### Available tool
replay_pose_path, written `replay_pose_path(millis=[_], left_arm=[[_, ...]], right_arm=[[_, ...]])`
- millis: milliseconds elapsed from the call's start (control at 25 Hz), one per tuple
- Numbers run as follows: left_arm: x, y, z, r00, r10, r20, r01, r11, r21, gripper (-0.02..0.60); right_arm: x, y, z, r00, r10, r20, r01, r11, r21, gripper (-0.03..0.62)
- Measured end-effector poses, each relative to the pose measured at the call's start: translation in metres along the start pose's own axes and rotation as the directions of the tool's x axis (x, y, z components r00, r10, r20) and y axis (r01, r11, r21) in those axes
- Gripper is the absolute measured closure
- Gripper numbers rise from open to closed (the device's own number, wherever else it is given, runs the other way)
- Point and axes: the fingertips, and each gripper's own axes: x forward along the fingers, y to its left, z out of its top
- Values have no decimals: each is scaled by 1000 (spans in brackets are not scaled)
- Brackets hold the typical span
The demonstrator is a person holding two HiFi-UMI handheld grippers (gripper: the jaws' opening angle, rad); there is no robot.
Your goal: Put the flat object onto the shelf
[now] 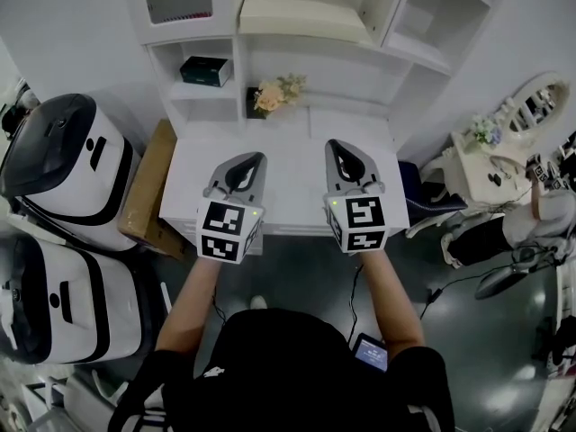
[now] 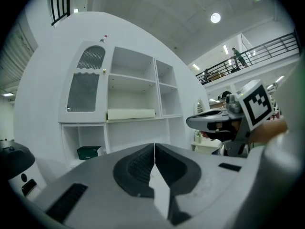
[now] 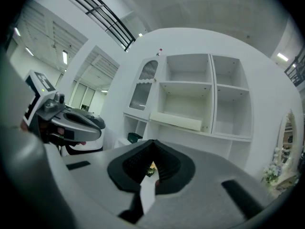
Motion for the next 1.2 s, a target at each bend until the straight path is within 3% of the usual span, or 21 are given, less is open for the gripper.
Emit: replay_pose_path(millis=[720,1200], left_arm=[[0,-53,4,1000,15,-7,-15,1000,-17,577],[-7,-65,5,999,48,-9,-48,999,-3,577]], right_arm=[[-38,-21,-15,999,35,16,-36,997,62,594],[-53,-26,-26,999,45,15,-46,995,91,594]])
